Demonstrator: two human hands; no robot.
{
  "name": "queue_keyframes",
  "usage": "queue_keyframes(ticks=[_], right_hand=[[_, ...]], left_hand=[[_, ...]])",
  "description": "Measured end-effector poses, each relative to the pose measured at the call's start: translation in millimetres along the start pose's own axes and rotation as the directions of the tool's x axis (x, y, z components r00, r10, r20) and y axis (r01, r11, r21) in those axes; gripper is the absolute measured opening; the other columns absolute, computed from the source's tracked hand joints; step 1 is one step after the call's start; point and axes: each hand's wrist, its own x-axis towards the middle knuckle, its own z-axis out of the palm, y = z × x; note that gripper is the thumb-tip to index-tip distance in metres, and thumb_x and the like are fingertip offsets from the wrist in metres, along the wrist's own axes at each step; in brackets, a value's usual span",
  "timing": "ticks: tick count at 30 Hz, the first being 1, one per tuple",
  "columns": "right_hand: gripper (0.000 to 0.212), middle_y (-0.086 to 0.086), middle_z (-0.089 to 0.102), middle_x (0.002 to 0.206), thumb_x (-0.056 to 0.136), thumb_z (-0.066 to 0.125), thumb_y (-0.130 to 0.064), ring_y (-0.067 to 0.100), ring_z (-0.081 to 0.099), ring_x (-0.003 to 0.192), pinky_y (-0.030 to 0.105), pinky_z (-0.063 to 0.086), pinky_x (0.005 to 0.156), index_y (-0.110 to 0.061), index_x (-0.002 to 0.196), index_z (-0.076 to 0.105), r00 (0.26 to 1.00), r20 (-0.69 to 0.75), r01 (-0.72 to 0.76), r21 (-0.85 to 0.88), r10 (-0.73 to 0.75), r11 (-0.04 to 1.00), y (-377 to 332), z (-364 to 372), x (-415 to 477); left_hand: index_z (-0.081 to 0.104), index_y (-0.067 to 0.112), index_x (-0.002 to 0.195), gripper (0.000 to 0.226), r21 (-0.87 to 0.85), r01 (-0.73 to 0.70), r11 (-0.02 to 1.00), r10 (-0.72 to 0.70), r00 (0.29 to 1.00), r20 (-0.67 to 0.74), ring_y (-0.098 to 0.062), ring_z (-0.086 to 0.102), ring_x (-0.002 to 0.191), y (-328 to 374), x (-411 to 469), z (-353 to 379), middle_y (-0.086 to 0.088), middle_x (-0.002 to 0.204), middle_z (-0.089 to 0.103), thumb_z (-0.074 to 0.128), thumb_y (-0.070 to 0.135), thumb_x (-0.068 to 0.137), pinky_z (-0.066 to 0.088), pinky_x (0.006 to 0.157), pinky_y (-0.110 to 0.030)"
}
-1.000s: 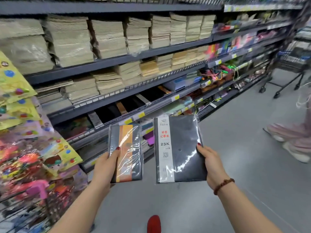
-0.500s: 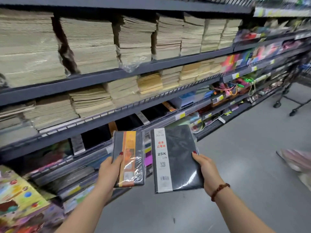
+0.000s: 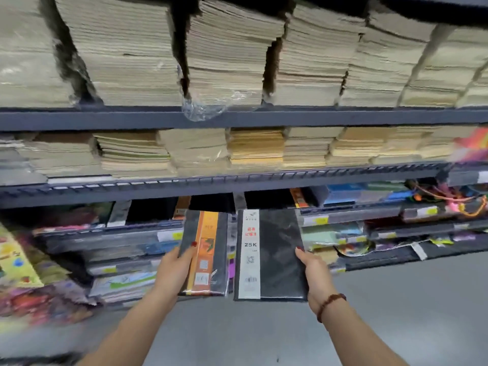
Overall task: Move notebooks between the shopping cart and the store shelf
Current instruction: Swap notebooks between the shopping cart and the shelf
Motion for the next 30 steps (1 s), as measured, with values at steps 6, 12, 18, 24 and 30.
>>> queue_keyframes(ticks=[6,12,18,24,30], right_hand=[[0.027,0.011,0.073,0.101,0.09,0.057,-0.027,0.032,0.069,0.093,0.049,0.054,0.087,-0.009,0.108,0.066,0.991,0.105,-0.074,-0.084,0.083,0.994,-17,-7,74],[0.039,0.011,0.067,0.114,0.082,0.064,-0.038,0.033,0.062,0.105,0.051,0.047,0.098,-0.012,0.111,0.063,0.986,0.136,-0.074,-0.127,0.091,0.989,-11,11,142],[0.056,0.009,0.06,0.126,0.075,0.068,-0.04,0.03,0.055,0.117,0.049,0.039,0.106,-0.01,0.122,0.058,0.976,0.205,-0.057,-0.101,0.077,0.993,3,31,194],[0.054,0.009,0.064,0.117,0.079,0.071,-0.038,0.018,0.064,0.099,0.027,0.05,0.084,-0.007,0.12,0.054,0.973,0.23,0.028,-0.196,0.019,0.98,-4,38,196],[0.108,0.0,0.04,0.138,0.045,0.089,-0.041,0.012,0.046,0.124,0.025,0.043,0.099,-0.033,0.135,0.029,0.861,0.45,0.456,-0.48,-0.236,0.749,-5,26,167]], left_hand=[[0.066,0.009,0.091,0.021,-0.119,0.102,0.988,-0.118,0.984,-0.136,-0.024,0.069,0.069,-2,15,43,-0.007,0.073,0.072,0.056,0.028,0.092,0.05,0.059,-0.03],[0.066,0.011,0.094,0.023,-0.18,0.117,0.977,-0.15,0.971,-0.185,-0.02,0.071,0.059,-20,49,58,-0.004,0.067,0.074,0.057,0.031,0.092,0.051,0.053,-0.027],[0.069,0.011,0.093,0.027,-0.189,0.098,0.977,-0.137,0.969,-0.204,-0.024,0.072,0.071,-41,84,66,-0.005,0.074,0.075,0.058,0.035,0.09,0.053,0.065,-0.033],[0.067,0.014,0.095,0.029,-0.207,0.11,0.972,-0.149,0.972,-0.182,-0.025,0.071,0.077,-51,101,64,-0.007,0.081,0.075,0.056,0.04,0.09,0.052,0.065,-0.034],[0.066,0.014,0.089,0.027,-0.2,0.098,0.975,-0.131,0.979,-0.159,-0.019,0.069,0.065,-49,113,64,-0.001,0.066,0.073,0.055,0.039,0.091,0.047,0.056,-0.029]])
